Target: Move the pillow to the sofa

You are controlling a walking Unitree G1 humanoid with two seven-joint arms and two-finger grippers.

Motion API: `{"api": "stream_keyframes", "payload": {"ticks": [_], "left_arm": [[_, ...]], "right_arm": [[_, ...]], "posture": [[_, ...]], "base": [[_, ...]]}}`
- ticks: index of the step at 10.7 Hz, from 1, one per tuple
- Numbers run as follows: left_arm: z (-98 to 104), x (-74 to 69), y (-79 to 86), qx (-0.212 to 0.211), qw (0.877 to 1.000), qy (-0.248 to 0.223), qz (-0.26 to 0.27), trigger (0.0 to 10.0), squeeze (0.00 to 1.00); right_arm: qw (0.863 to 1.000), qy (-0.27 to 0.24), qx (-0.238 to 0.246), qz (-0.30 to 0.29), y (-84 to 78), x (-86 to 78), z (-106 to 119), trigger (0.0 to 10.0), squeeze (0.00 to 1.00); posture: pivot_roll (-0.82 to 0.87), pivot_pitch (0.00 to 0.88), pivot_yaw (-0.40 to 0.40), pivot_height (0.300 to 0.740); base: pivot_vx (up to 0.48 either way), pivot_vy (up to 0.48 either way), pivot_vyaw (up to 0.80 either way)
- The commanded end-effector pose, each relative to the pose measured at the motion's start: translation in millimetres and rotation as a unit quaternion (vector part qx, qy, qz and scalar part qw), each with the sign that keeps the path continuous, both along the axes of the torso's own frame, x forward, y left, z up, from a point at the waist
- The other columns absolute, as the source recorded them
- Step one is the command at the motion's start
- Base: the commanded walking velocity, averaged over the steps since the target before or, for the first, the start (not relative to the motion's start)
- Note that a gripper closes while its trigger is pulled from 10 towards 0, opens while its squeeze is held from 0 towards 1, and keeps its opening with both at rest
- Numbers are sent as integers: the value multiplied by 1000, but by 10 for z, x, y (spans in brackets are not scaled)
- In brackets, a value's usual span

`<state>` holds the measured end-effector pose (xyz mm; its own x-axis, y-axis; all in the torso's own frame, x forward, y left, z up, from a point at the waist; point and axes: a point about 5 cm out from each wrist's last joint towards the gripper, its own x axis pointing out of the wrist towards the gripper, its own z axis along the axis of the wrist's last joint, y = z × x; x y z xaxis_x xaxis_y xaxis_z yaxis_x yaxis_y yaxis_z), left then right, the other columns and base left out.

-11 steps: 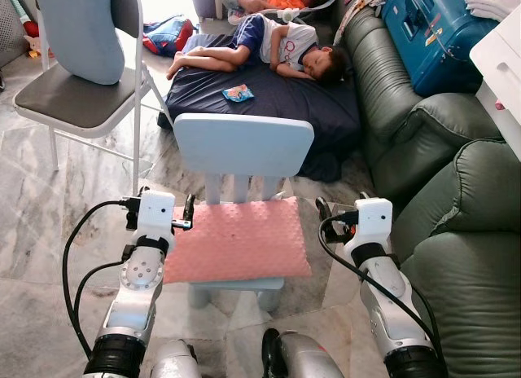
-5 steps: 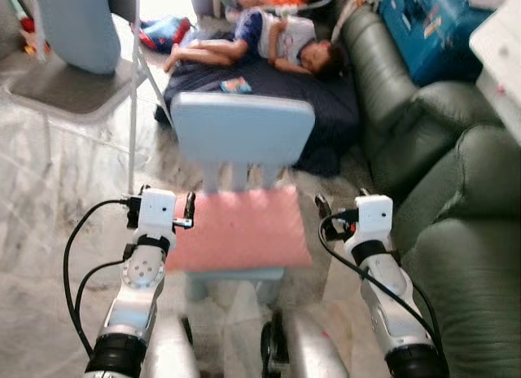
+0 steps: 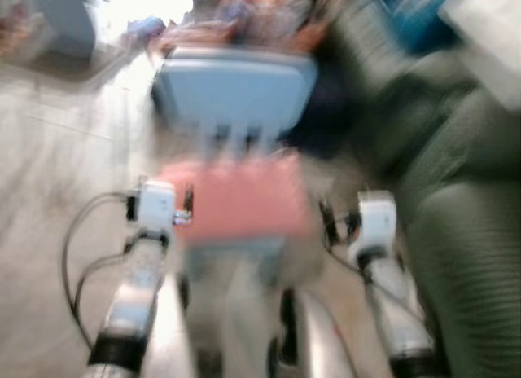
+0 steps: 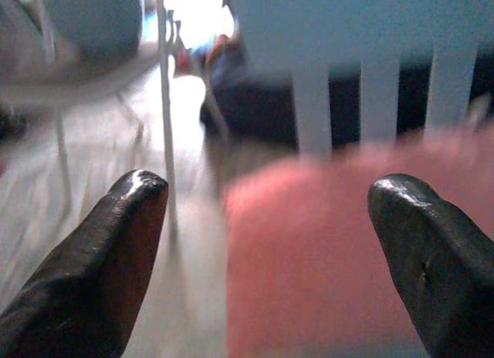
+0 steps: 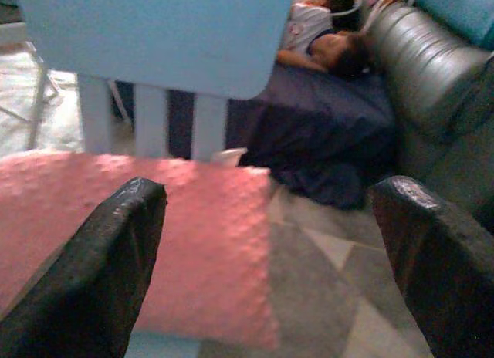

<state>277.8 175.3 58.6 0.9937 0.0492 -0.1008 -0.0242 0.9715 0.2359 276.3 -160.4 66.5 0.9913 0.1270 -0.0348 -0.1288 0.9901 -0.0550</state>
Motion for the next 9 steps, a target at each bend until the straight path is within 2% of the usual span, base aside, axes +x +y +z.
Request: {"api": "stream_keyframes", "payload": {"ticks": [1,6,9], "left_arm": [[49,36,-30,1,1000,-9,-6,10000,0],[61,53,16,22,999,-18,16,10000,0],[48,47,-2,16,1000,-16,15,10000,0]], "right_arm": [[1000,3,3,-2,-15,-13,-18,10000,0],[1000,-7,5,20,35,17,11,10000,0],[1000,-8,4,22,38,6,7,10000,0]], "posture": [[-19,162,-84,599],[-18,153,-89,599],[-25,155,-89,599]], "base": [[0,0,0],[0,0,0],[0,0,667]]}}
